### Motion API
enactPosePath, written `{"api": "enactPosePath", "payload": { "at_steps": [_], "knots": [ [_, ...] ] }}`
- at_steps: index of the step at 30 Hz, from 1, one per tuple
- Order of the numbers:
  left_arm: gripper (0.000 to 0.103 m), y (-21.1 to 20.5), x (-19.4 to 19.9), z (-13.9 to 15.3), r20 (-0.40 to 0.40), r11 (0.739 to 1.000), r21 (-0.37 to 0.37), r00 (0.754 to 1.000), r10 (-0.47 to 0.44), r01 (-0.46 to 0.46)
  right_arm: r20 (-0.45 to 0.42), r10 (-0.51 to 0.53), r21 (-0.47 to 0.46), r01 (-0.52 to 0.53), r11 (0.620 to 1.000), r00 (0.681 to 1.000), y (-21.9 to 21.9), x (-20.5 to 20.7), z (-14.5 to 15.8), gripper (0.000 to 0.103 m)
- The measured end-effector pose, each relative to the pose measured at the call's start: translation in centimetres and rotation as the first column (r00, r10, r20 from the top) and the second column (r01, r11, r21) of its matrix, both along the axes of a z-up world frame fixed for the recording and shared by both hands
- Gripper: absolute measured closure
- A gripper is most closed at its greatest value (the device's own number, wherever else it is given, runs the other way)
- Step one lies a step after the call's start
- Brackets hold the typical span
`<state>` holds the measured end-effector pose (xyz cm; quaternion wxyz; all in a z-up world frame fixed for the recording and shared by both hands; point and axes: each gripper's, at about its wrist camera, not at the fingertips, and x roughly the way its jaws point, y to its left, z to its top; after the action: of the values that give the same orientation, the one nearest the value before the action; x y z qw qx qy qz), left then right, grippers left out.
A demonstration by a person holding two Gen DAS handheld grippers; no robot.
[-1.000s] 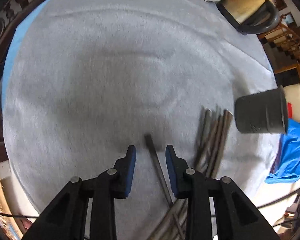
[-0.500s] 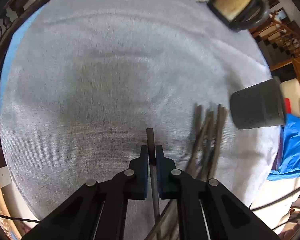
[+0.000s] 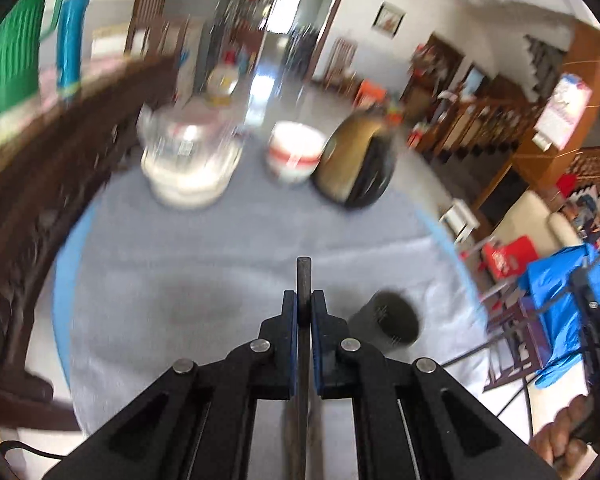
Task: Organize utensils
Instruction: 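Lift the held chopsticks with both grippers and carry them over the grey cup, then lower the chopsticks into the grey cup and open both grippers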
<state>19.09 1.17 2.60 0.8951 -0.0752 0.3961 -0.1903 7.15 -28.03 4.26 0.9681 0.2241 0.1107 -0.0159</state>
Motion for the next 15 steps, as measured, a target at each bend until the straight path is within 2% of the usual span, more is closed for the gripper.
{"api": "enactPosePath", "payload": {
  "at_steps": [4,8,11,15],
  "knots": [
    [0.097,-2.5,0.4,3.6,0.131,0.999,-0.037,0.991,-0.010,0.015,0.088,-0.083,-0.023,0.085,0.996,0.993,-0.5,0.8,1.3,0.097],
    [0.097,-4.4,1.0,5.5,0.238,0.995,-0.096,0.971,-0.001,0.025,0.114,-0.130,-0.092,0.141,0.986,0.985,0.2,2.3,1.3,0.097],
    [0.097,-5.8,2.0,5.8,0.286,0.989,-0.144,0.958,0.025,0.017,0.082,-0.129,-0.136,0.139,0.981,0.988,0.8,3.9,0.5,0.097],
    [0.097,-7.2,3.4,4.9,0.329,0.984,-0.175,0.941,0.078,-0.020,0.009,-0.103,-0.141,0.104,0.985,0.995,1.0,5.2,-1.5,0.097]
  ]
}}
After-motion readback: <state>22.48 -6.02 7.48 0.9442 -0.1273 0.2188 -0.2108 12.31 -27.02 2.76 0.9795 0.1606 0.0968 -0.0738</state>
